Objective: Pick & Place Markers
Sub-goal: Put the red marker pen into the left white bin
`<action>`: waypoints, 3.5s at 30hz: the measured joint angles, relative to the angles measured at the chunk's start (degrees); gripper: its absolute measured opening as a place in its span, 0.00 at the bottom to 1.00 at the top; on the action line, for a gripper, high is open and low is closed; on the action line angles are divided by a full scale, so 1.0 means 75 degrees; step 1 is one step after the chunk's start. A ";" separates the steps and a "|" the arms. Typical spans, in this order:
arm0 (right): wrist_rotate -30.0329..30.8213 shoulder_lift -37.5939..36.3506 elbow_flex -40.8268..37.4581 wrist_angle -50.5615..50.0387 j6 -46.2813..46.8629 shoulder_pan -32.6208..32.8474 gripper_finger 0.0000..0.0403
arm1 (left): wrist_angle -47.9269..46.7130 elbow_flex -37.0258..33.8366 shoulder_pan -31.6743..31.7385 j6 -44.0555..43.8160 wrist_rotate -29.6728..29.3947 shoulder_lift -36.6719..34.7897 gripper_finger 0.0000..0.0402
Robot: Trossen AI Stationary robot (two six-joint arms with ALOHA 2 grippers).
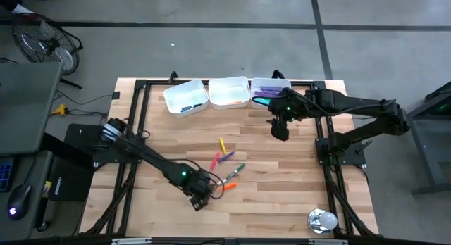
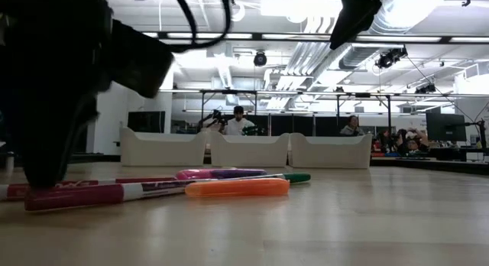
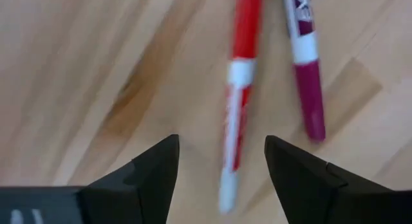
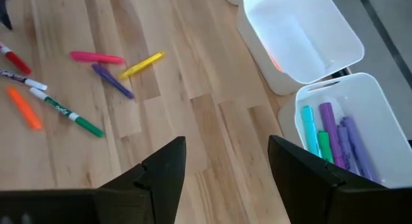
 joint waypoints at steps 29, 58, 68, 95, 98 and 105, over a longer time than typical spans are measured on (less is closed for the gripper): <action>-0.0551 0.0000 0.0002 -0.0273 0.0061 0.0000 0.52 | -0.1012 0.0961 0.0553 0.0646 0.0312 0.1515 0.48; -0.0548 0.0000 0.0000 -0.0349 0.0079 0.0000 0.52 | -0.1310 0.0970 0.0609 0.0661 0.0048 0.1557 0.13; -0.0548 0.0000 0.0003 -0.0343 0.0029 0.0000 0.52 | -0.1320 0.0970 0.0716 0.0921 -0.0005 0.1556 0.06; -0.0403 0.0000 0.0002 -0.0113 -0.0143 0.0000 0.52 | -0.2797 0.1611 0.2145 0.2203 -0.0470 0.1579 0.05; -0.0385 0.0000 0.0000 -0.0111 -0.0143 0.0000 0.52 | -0.3075 0.1693 0.2246 0.2266 -0.0749 0.1494 0.04; -0.0370 0.0000 0.0002 -0.0110 -0.0146 0.0000 0.52 | -0.4371 0.2617 0.2632 0.2908 -0.1525 0.1320 0.04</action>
